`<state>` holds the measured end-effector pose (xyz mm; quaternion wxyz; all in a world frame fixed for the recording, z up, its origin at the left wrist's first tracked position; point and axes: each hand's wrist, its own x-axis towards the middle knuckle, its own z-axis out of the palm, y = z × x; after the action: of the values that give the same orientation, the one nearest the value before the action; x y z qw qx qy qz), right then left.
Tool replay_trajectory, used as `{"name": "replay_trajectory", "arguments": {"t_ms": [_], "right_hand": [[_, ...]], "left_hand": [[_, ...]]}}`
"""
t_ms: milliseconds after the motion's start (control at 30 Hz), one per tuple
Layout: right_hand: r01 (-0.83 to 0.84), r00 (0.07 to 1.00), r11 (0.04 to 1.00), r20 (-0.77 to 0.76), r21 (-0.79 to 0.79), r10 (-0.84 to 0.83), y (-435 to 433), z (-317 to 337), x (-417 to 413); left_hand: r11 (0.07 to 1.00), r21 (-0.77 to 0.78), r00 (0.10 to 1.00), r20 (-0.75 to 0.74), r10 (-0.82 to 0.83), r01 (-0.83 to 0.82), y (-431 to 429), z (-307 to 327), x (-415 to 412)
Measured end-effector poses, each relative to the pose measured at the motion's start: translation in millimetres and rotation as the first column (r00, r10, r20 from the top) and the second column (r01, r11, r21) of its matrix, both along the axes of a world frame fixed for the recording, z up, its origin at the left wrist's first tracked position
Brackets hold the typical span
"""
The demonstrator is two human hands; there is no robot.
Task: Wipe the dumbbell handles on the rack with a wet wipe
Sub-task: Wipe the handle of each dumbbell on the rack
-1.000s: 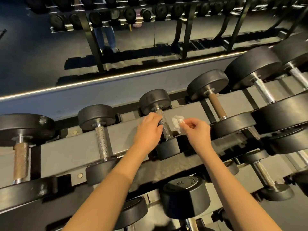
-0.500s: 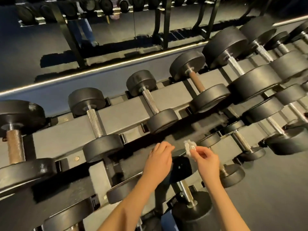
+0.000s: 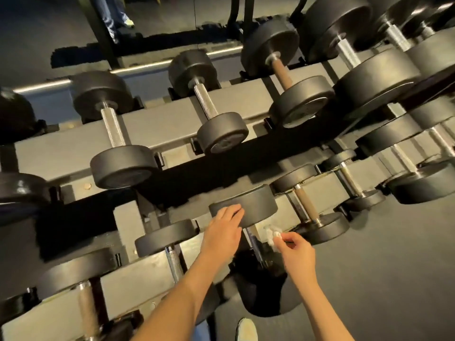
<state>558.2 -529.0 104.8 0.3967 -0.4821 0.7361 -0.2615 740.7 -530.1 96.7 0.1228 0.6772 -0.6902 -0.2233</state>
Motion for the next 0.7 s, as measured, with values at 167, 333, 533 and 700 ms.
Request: {"name": "replay_trajectory", "arguments": {"t_ms": [167,333,533,700], "right_hand": [[-0.091,0.994,0.996,-0.066,0.027,0.092,13,-37,-19],[-0.203,0.974,0.979,-0.102,-0.011,0.201,1,-52,-20],[-0.223,0.971,0.974,-0.104,-0.048,0.217,-29,-79,7],[-0.162,0.987,0.98,-0.011,-0.12,0.161,-45,-94,30]], "left_hand": [[0.983,-0.167,0.994,0.067,0.089,-0.077,11,-30,-17],[0.959,-0.255,0.989,0.037,0.142,-0.128,15,-46,-23],[0.931,-0.33,0.988,-0.051,0.148,-0.156,18,-54,-24],[0.907,-0.367,0.978,-0.086,0.188,-0.206,18,-56,-30]]}}
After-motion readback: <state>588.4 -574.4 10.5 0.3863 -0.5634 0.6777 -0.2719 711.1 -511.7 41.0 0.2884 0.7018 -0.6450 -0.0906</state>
